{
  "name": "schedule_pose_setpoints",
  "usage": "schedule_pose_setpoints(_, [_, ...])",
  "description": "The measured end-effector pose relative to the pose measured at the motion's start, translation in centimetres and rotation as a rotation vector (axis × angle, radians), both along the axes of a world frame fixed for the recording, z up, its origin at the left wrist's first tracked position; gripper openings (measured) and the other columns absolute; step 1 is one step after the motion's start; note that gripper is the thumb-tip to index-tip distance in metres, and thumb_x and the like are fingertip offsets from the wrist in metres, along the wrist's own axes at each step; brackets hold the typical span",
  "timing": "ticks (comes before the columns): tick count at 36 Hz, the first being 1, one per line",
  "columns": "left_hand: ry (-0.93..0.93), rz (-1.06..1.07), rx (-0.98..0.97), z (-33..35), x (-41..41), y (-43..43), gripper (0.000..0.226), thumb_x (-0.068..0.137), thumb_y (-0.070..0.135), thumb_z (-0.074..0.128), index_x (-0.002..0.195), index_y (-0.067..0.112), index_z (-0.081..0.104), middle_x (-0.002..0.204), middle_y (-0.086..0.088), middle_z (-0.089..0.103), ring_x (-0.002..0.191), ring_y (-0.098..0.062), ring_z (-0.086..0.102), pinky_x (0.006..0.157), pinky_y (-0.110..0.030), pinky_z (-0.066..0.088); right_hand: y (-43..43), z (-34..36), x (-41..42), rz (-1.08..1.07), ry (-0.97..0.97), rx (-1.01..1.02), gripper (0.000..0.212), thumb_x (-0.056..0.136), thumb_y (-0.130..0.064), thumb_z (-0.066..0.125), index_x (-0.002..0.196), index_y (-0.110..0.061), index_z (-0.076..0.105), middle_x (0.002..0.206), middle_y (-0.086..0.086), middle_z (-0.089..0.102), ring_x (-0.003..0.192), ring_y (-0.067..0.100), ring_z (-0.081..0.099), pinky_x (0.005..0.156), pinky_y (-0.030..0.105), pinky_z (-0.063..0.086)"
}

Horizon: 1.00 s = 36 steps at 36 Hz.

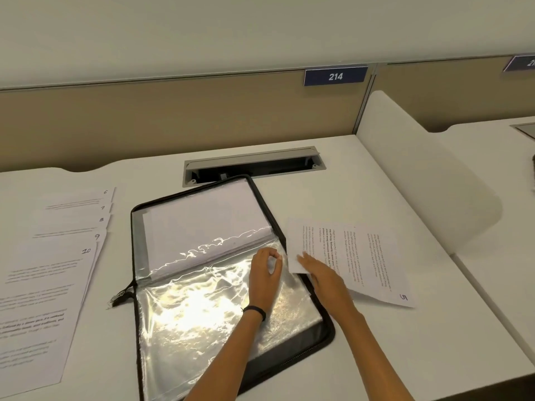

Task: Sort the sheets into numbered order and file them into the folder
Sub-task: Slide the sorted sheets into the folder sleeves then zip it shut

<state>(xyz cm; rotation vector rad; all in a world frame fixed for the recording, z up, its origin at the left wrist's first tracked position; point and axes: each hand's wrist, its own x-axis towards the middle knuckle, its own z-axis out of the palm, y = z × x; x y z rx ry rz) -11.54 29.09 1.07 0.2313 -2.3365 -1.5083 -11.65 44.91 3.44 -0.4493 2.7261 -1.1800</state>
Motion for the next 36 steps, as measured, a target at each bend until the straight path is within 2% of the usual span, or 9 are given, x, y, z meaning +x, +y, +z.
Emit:
schedule_pose_setpoints(1, [-0.008,-0.004,-0.012,-0.1,0.0,0.0,0.008,0.093,0.015,0.057,0.092,0.023,0.055,0.098,0.011,0.058,0.095,-0.002,0.051,0.082,-0.009,0.036,-0.2,0.0,-0.1,0.043,-0.013,0.058,0.04,0.102,-0.032,0.037,0.142,-0.027,0.041,0.15,-0.008,0.032,0.138,0.006,0.027,0.118,0.029,0.017])
schedule_pose_setpoints(4, [-0.021,-0.014,-0.077,-0.3,-0.1,-0.1,0.004,0.093,0.014,0.057,0.094,0.018,0.057,0.101,0.01,0.057,0.097,-0.004,0.05,0.084,-0.009,0.035,-0.3,-0.8,-0.8,0.164,-0.018,0.169,0.085,0.084,-0.075,0.002,0.144,-0.025,0.037,0.148,-0.016,0.022,0.136,-0.003,0.017,0.118,0.025,0.006])
schedule_pose_setpoints(7, [-0.028,-0.01,-0.103,-0.3,-0.2,-0.2,0.002,0.092,0.015,0.056,0.094,0.016,0.057,0.101,0.008,0.058,0.098,-0.005,0.049,0.085,-0.007,0.033,0.0,-0.6,-0.7,0.276,0.021,0.316,0.044,0.103,-0.024,0.032,0.147,-0.02,0.026,0.143,-0.016,0.011,0.132,-0.004,0.008,0.119,0.025,0.002])
schedule_pose_setpoints(9, [-0.033,-0.005,-0.105,-0.2,-0.3,-0.2,0.002,0.093,0.014,0.056,0.094,0.015,0.058,0.103,0.007,0.058,0.099,-0.005,0.049,0.085,-0.006,0.033,0.2,-0.9,-0.6,0.293,0.034,0.343,0.054,0.099,-0.005,0.041,0.148,-0.021,0.024,0.147,-0.015,0.013,0.134,-0.002,0.008,0.112,0.019,-0.001])
schedule_pose_setpoints(18, [-0.017,-0.007,-0.135,0.0,-0.6,-0.1,0.006,0.093,0.014,0.055,0.089,0.019,0.055,0.099,0.011,0.057,0.096,0.001,0.047,0.082,-0.013,0.039,0.8,-0.2,-0.4,0.314,-0.1,0.282,0.052,0.098,-0.006,0.041,0.146,-0.023,0.03,0.151,-0.005,0.033,0.139,0.01,0.029,0.112,0.019,0.014])
schedule_pose_setpoints(22, [-0.006,-0.037,-0.203,-0.4,-0.5,-0.1,0.008,0.093,0.015,0.054,0.087,0.019,0.052,0.096,0.012,0.053,0.091,0.0,0.046,0.077,-0.017,0.041,1.4,-0.4,-0.7,0.373,-0.255,0.15,0.048,0.094,-0.004,0.044,0.137,-0.024,0.047,0.149,-0.008,0.036,0.141,0.009,0.026,0.117,0.035,0.022])
schedule_pose_setpoints(28, [-0.072,-0.092,-0.267,-0.7,-0.4,-0.4,0.006,0.092,0.017,0.055,0.087,0.02,0.053,0.1,0.012,0.051,0.091,-0.005,0.045,0.073,-0.012,0.036,1.2,2.4,-2.0,0.385,-0.593,0.007,0.042,0.09,-0.021,0.062,0.13,-0.03,0.053,0.144,-0.018,0.033,0.132,0.0,0.026,0.112,0.027,0.022])
schedule_pose_setpoints(31, [-0.109,-0.123,-0.32,-0.6,-0.6,-0.6,0.006,0.092,0.02,0.056,0.086,0.021,0.054,0.097,0.014,0.049,0.089,-0.003,0.042,0.071,-0.008,0.033,1.6,3.5,-3.3,0.41,-0.631,0.037,0.042,0.094,-0.007,0.049,0.127,-0.034,0.054,0.143,-0.014,0.04,0.13,0.003,0.033,0.11,0.027,0.031])
schedule_pose_setpoints(36, [-0.121,-0.164,-0.335,-0.2,-1.1,-1.1,0.006,0.092,0.025,0.055,0.088,0.02,0.056,0.096,0.013,0.052,0.088,-0.001,0.044,0.072,-0.009,0.035,1.5,4.5,-5.6,0.264,-0.541,-0.03,0.026,0.092,-0.011,0.055,0.107,-0.026,0.07,0.122,-0.006,0.062,0.117,0.009,0.053,0.108,0.034,0.038])
